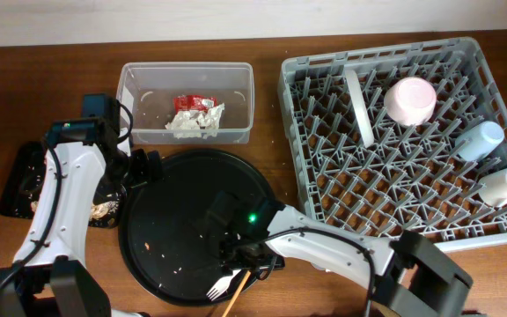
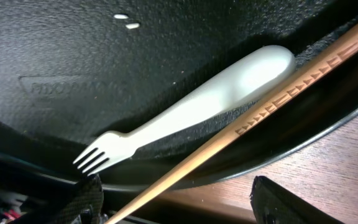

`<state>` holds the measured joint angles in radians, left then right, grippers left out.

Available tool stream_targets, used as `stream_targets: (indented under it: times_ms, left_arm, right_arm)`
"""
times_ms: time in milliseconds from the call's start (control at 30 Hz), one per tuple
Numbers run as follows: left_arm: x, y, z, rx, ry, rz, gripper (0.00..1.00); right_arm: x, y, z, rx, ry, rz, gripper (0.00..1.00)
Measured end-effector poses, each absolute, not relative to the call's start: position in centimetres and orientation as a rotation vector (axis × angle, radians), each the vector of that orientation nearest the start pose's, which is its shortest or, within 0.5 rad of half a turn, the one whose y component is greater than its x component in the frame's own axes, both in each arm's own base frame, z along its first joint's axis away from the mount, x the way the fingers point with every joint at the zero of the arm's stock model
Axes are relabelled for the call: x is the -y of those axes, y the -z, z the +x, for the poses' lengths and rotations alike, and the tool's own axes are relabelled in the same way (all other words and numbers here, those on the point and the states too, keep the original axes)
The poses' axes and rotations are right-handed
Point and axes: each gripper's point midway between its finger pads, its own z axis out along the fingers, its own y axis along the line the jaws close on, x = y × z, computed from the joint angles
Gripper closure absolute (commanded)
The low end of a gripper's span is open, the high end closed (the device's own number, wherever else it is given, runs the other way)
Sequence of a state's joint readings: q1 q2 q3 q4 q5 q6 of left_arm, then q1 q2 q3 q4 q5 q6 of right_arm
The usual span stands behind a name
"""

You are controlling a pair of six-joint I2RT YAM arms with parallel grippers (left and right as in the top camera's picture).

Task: Sort waste into correct bins and load items into the dishwasher rack
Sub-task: 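Reach the right gripper to the round tray and grasp the wooden chopstick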

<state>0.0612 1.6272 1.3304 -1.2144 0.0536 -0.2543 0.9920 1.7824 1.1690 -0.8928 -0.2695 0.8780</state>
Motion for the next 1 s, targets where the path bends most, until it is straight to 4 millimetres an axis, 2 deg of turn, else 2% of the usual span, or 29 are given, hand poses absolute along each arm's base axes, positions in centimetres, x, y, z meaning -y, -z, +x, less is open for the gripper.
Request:
stream_targets:
  times_ms: [100,267,467,533,600,867,1000]
  left_arm:
    - [-0.9,-11.8,30.1,-3.048,0.091,-0.483,0.01]
    - [-0.9,-11.8,30.1,-3.048,0.091,-0.482,0.01]
    - [-0.9,-11.8,30.1,-3.049,0.091,-0.483,0.01]
    - [-0.9,-11.8,30.1,-3.049,0.091,-0.483,0.01]
    - [-0.9,-11.7,30.0,-3.054,0.09,-0.484,0.01]
    - [-0.9,-11.7,29.8,-3.06,0.09,-0.485,0.01]
    - [-0.9,-11.7,29.8,-3.061,0.09,-0.485,0.01]
  right_arm:
    - [-29.7,-2.8,13.8,-3.319,-0.309,-0.203,0.2]
    - [-30.5,-2.1,14.2,-3.305,-0.332,-0.212,0.21]
    - [-30.3,-1.3,15.5,-3.247,-0.27,-0.198,0.47]
    - [-30.3,-1.2,16.0,-3.222,-0.262,-0.197,0.48]
    - [-30.6,-1.1,16.6,-3.189,-0.27,-0.201,0.54]
    - [-30.8,-1.1,17.2,-3.157,-0.268,-0.2,0.59]
    - [-31.5,-1.2,18.9,-3.068,-0.28,-0.196,0.6]
